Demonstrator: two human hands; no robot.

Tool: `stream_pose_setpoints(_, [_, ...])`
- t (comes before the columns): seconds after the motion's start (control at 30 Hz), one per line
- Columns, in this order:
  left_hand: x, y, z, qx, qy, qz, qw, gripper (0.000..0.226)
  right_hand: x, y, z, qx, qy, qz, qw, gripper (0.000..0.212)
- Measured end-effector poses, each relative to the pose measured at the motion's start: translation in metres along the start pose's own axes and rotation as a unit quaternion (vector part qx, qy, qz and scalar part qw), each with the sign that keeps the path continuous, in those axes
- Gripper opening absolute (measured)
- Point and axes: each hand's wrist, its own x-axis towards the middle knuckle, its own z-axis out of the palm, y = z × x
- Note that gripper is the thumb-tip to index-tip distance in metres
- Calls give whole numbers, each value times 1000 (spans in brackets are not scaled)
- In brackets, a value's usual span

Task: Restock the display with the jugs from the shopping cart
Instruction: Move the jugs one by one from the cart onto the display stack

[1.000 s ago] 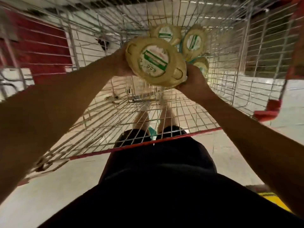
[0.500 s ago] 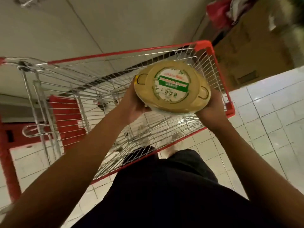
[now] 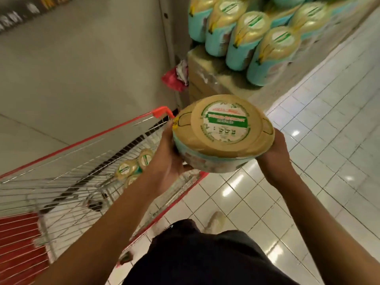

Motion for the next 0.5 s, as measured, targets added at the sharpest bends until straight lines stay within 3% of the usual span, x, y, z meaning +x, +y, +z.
stream_pose_setpoints(0.33, [96,23,146,20,-65,32,997,83,54,-7,-171,-52,100,35,993,23])
stream_pose_setpoints(0.5, [160,50,192,17,-84,53,995,85,117,-3,-230,-73,110,44,990,19])
